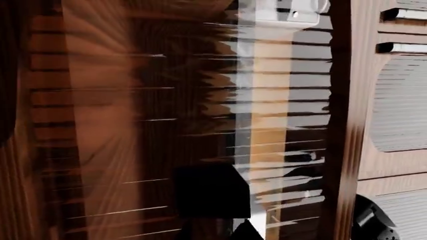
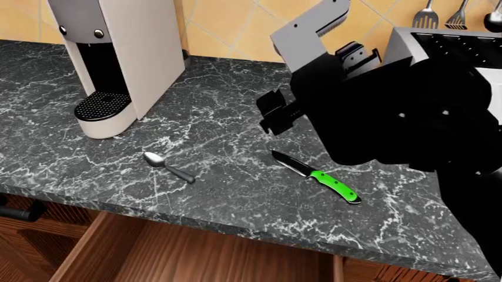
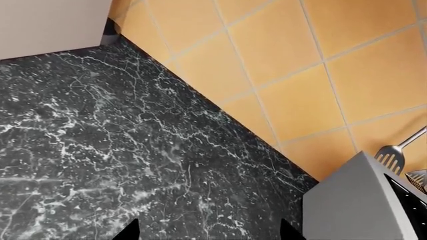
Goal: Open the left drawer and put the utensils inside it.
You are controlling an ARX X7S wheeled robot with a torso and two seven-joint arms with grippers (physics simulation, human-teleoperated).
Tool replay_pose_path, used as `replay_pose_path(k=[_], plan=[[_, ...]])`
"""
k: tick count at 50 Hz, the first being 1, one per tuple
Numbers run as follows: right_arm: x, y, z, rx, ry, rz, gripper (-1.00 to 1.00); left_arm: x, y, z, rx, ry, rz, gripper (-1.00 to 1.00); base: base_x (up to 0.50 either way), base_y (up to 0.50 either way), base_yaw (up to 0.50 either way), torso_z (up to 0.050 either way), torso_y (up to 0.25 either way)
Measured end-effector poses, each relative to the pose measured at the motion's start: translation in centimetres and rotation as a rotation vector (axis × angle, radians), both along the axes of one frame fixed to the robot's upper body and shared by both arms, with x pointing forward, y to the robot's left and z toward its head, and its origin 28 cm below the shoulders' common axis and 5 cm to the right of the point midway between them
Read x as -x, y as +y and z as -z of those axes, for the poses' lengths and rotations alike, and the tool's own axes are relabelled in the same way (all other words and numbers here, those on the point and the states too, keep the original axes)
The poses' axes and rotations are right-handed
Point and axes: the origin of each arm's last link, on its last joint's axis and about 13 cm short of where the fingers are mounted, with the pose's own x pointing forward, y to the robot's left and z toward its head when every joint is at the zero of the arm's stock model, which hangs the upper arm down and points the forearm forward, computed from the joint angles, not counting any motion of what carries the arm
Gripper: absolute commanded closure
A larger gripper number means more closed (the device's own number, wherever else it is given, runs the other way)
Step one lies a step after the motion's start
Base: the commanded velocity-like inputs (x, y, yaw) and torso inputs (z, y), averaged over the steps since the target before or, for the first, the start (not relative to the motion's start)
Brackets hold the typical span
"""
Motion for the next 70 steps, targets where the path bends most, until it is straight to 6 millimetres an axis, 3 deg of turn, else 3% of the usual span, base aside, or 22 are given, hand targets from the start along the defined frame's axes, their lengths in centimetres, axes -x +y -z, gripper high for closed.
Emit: replay_pose_path(k=[5,6,14,21,23,27,34,42,54,70], plan=[[-0.1,0.0,0.1,0.000,0.002,0.001,-1.00,0.1,-0.5,-0.1,0.039,-0.005,-0.033,1.00,0.00,0.00,0.01,0.000,0.000],[-0.1,0.0,0.1,0.000,0.002,0.001,-1.00,0.1,-0.5,-0.2,0.054,-0.004,-0.045,-1.00,0.00,0.00,0.01,0.000,0.000],[-0.2,-0.1,0.2,-0.003,0.004,0.005,-1.00,0.9,1.6,-0.8,0.079,-0.052,0.007,-1.00,0.00,0.00,0.00,0.000,0.000],[-0.3,-0.1,0.2,-0.004,0.005,0.007,-1.00,1.0,6.7,-1.9,-0.054,0.011,0.265,-1.00,0.00,0.00,0.01,0.000,0.000],[-0.3,-0.1,0.2,-0.004,0.005,0.007,-1.00,0.9,7.3,-2.8,0.035,0.050,0.300,-1.00,0.00,0.01,0.01,0.000,0.000],[-0.3,0.0,0.2,-0.005,0.006,0.005,-1.00,1.3,6.2,-3.8,0.406,0.099,0.163,-1.00,-0.01,0.01,0.01,0.000,0.000],[-0.3,0.0,0.3,-0.005,0.007,0.003,-1.00,5.8,8.4,-3.1,0.282,-0.019,-0.554,-1.00,0.00,0.00,0.00,0.000,0.000],[-0.3,0.0,0.2,-0.006,0.011,-0.004,-1.00,7.6,9.2,-3.0,0.199,-0.101,-1.002,-1.00,0.00,0.00,0.00,0.000,0.000],[-0.7,-0.1,-0.4,-0.011,0.099,-0.041,-1.00,8.3,9.4,-2.6,0.171,-0.137,-1.264,-1.00,0.00,0.00,0.00,0.000,0.000],[-0.9,-3.0,-3.0,0.091,0.216,-0.205,-1.00,8.7,9.7,-2.2,0.137,-0.082,-1.341,-1.00,0.00,0.00,0.00,0.000,0.000]])
